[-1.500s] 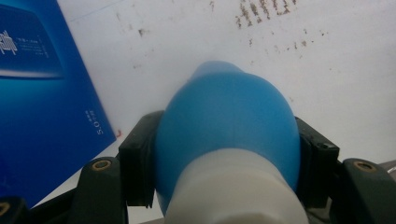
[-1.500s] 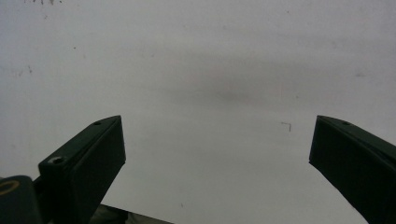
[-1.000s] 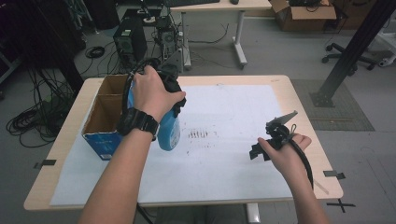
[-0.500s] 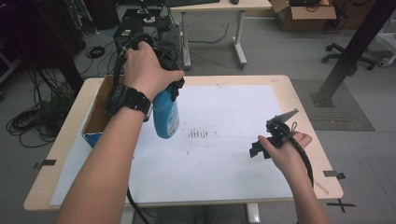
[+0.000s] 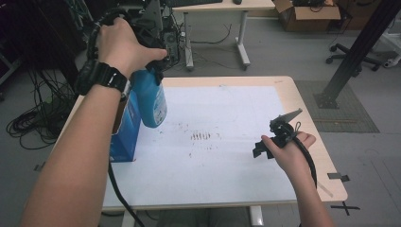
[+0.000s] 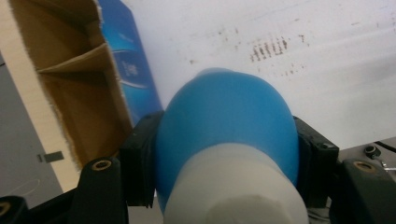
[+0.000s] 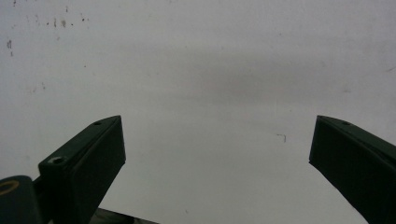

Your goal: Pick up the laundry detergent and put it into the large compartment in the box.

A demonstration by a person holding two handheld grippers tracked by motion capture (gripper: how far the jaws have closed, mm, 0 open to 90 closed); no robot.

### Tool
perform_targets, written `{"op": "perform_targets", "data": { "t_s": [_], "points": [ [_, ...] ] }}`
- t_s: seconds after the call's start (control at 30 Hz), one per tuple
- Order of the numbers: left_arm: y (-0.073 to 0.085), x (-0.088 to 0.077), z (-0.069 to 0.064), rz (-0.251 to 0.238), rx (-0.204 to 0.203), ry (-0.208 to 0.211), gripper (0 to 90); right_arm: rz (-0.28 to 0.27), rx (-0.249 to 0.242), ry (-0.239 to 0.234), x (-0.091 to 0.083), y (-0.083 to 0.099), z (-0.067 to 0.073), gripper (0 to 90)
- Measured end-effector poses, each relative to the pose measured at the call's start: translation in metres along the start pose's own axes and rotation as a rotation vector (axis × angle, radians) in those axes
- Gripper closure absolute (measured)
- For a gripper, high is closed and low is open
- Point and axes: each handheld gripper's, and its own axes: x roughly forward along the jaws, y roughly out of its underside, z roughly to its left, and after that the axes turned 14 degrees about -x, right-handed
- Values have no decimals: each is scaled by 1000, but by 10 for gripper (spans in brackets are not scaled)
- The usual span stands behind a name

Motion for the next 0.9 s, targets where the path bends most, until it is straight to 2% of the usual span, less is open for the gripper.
{"op": "perform_targets", "data": {
  "t_s": [0.03, 0.13, 0.17, 0.2, 0.27, 0.33, 0.37, 0.4, 0.67, 0.7, 0.9],
  "points": [
    [0, 0, 0, 0, 0, 0, 374, 0, 0, 0, 0, 0, 0, 36],
    [-2, -5, 12, -8, -20, 0, 374, 1, 1, 0, -1, -1, 0, 36],
    [-2, -6, 17, -12, -27, 0, 374, -1, 3, 1, -1, -2, 0, 36],
    [-4, -9, 31, -15, -50, -2, 374, -1, 4, 2, -2, -3, 0, 36],
    [-4, -9, 33, -16, -54, -4, 374, 0, 7, 2, -2, -3, 1, 36],
    [-5, -10, 43, -17, -72, -14, 374, -2, 7, 4, -2, -4, 1, 36],
    [-6, -11, 54, -20, -90, -22, 374, 1, 8, 6, -2, -4, 1, 36],
    [-6, -11, 54, -20, -90, -22, 374, 3, 7, 6, -2, -5, 1, 36],
    [-7, -10, 96, -29, -167, -40, 374, 11, 17, 12, 0, -6, 2, 36],
    [-7, -10, 96, -29, -167, -40, 374, 11, 18, 13, 0, -7, 3, 36],
    [-8, -5, 117, -26, -203, -44, 374, 15, 23, 19, 0, -7, 3, 36]
  ]
}}
